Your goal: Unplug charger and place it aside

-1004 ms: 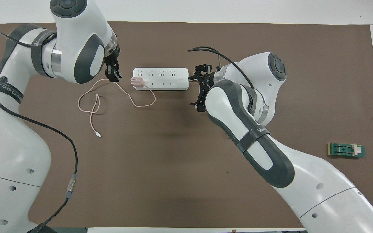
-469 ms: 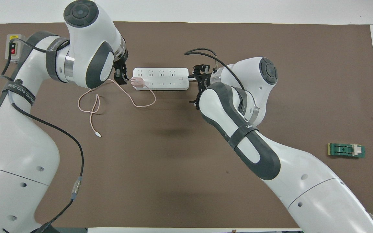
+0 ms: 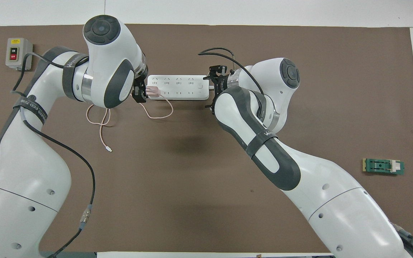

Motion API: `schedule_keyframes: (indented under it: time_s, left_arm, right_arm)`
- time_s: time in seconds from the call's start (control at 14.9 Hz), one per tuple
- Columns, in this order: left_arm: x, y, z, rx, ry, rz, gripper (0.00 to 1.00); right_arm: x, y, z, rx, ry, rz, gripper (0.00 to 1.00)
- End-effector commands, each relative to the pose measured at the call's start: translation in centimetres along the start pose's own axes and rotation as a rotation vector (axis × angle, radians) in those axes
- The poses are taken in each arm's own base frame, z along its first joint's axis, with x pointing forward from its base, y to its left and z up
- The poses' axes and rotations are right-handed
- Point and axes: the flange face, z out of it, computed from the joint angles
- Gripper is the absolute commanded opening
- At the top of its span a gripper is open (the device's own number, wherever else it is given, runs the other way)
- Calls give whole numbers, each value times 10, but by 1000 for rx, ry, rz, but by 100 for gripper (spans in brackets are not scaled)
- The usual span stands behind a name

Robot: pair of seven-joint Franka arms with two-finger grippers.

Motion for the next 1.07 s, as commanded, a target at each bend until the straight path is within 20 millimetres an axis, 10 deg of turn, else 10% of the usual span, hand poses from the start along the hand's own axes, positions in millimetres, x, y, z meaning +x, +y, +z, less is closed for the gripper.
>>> schedule_keyframes:
  time_s: [0.0, 1.0]
  left_arm:
    - [0, -13, -4, -9, -7, -14, 100]
    - [-7, -26, 15, -45, -24, -10, 84]
  right_arm:
    - [2, -13, 17, -1, -19, -19, 100]
    - [9, -33, 34, -22, -26, -40, 100]
